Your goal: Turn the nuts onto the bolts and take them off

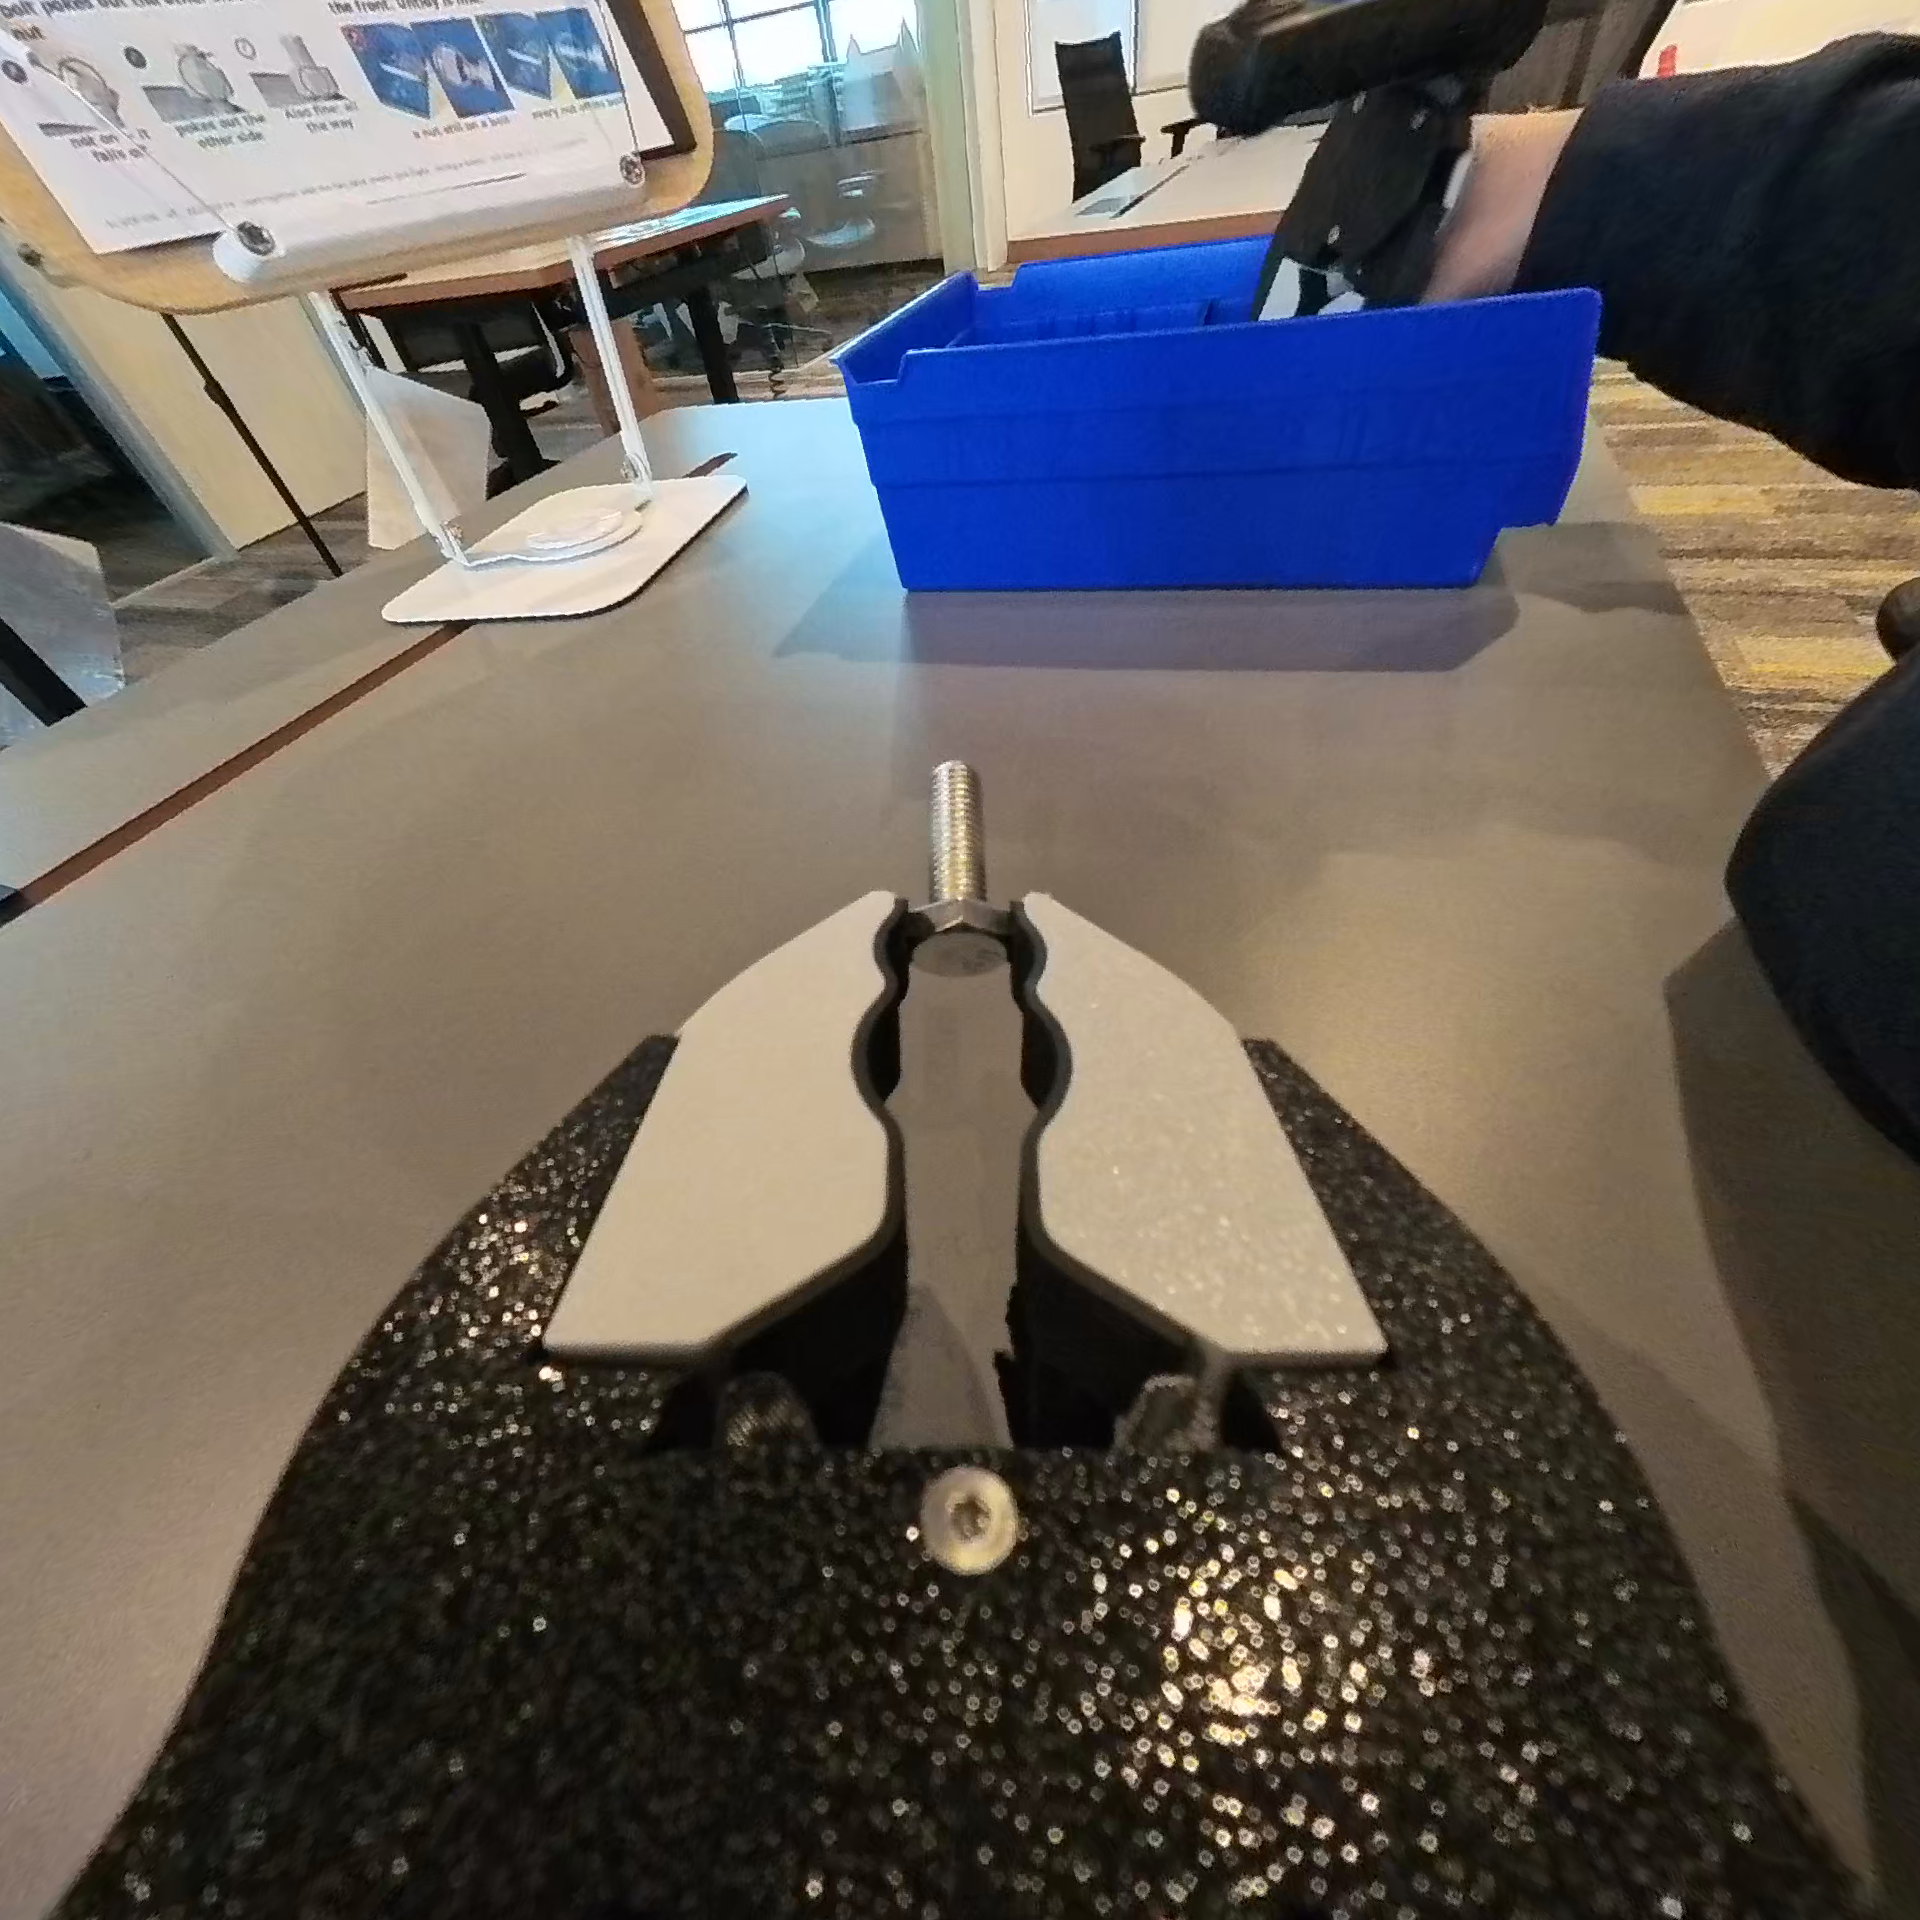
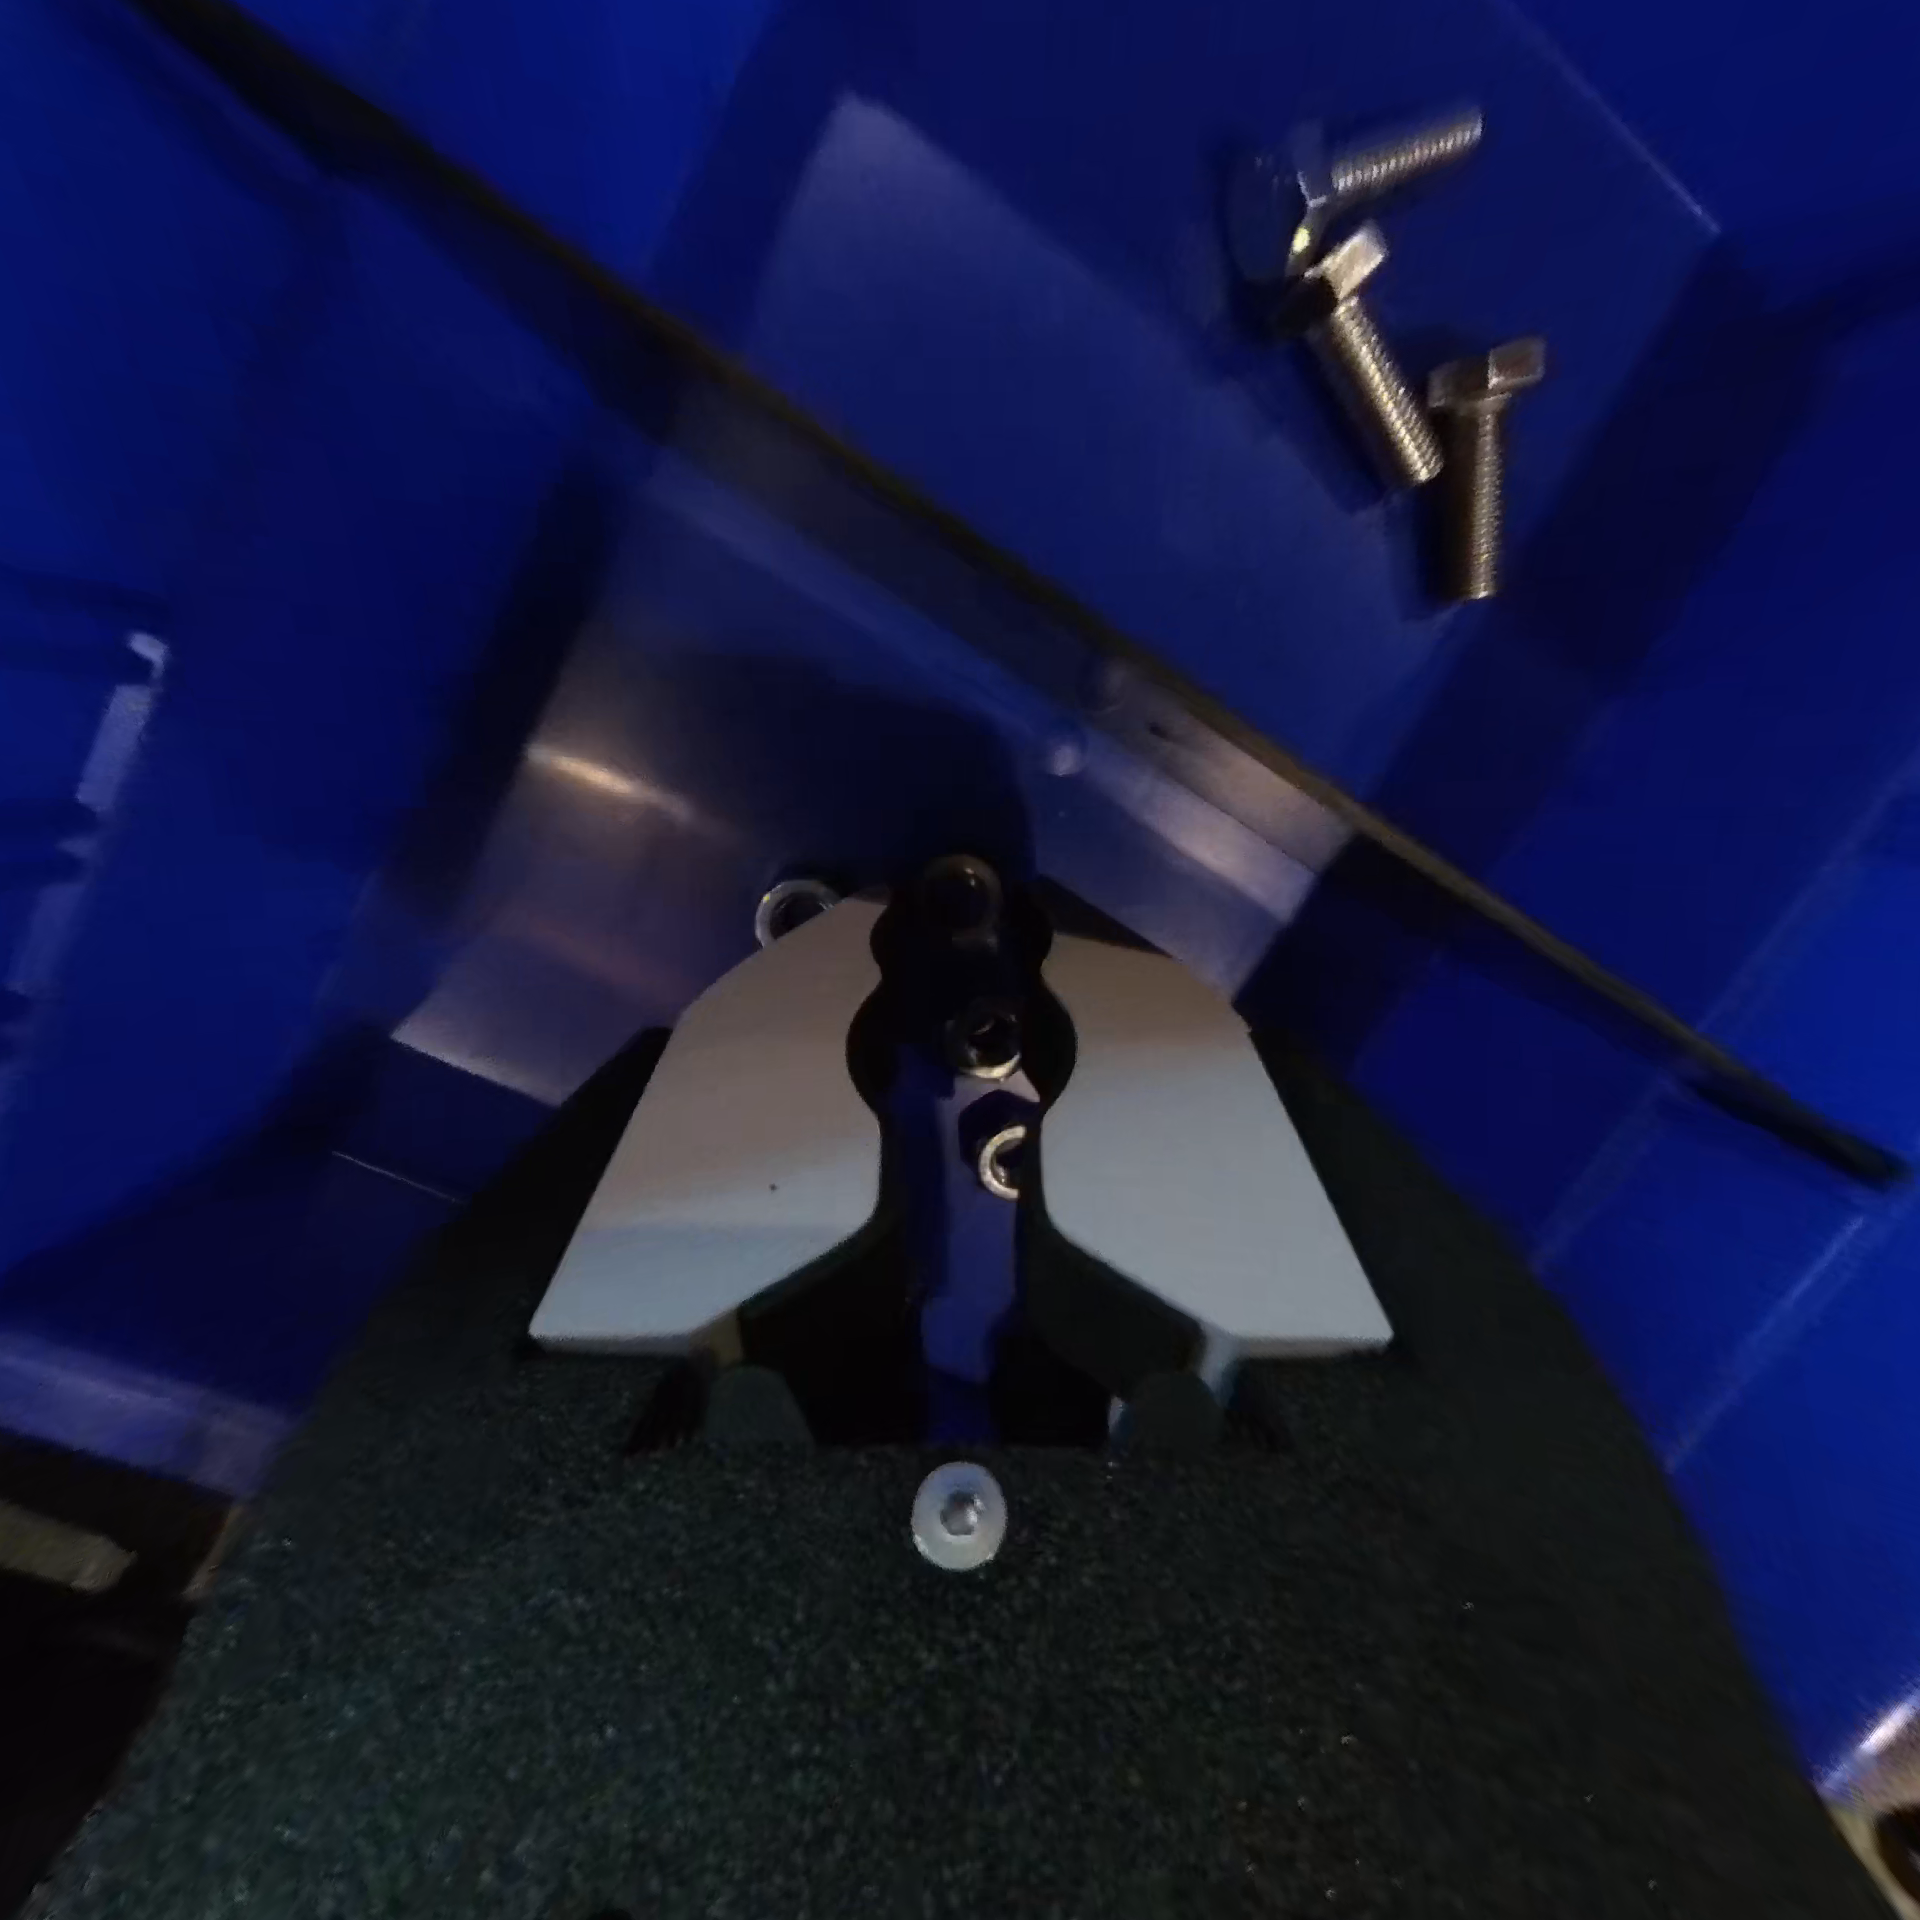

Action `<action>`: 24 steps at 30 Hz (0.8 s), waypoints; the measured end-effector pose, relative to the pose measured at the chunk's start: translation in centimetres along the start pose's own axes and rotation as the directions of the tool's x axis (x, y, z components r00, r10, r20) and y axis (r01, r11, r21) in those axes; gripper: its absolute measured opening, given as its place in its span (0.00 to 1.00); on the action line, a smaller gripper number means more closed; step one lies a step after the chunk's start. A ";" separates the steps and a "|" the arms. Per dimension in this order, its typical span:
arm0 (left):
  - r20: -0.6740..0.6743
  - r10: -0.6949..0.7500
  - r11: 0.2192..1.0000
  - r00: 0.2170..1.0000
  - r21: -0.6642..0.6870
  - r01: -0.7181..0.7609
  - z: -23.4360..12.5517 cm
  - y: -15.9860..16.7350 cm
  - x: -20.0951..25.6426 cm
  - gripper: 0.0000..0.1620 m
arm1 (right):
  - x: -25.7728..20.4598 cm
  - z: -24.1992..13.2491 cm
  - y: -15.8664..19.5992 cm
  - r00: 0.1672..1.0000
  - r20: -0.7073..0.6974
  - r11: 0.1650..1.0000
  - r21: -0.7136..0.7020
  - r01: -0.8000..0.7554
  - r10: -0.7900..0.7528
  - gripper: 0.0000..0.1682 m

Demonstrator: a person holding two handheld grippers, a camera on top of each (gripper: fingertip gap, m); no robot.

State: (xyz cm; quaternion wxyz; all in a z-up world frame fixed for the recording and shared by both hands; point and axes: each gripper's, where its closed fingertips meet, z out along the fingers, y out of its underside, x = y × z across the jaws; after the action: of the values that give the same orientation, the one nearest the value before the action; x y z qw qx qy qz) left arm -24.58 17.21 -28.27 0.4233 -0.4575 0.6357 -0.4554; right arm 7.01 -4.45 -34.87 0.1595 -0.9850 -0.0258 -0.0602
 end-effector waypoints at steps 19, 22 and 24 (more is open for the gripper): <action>-0.121 0.083 0.997 0.989 0.013 -0.082 0.3 -0.2 2.4 0.11 | -25.8 -7.2 -20.9 0.786 0.235 0.629 0.741 0.235 -0.571 0.15; -0.171 0.098 0.995 0.980 0.034 -0.094 0.2 -0.4 3.3 0.11 | -28.5 -6.0 -21.6 0.699 0.364 0.631 0.759 0.159 -0.615 0.14; -0.180 0.106 0.994 0.978 0.037 -0.101 0.2 -0.4 3.5 0.11 | -29.8 -5.7 -21.7 0.634 0.454 0.649 0.754 0.102 -0.626 0.13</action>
State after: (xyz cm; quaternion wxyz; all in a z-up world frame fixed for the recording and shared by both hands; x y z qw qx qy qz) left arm -25.06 13.73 -28.33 0.3927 -0.3745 0.6884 -0.4813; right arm -24.72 13.35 -26.53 0.4611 -0.7776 -0.3175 0.2862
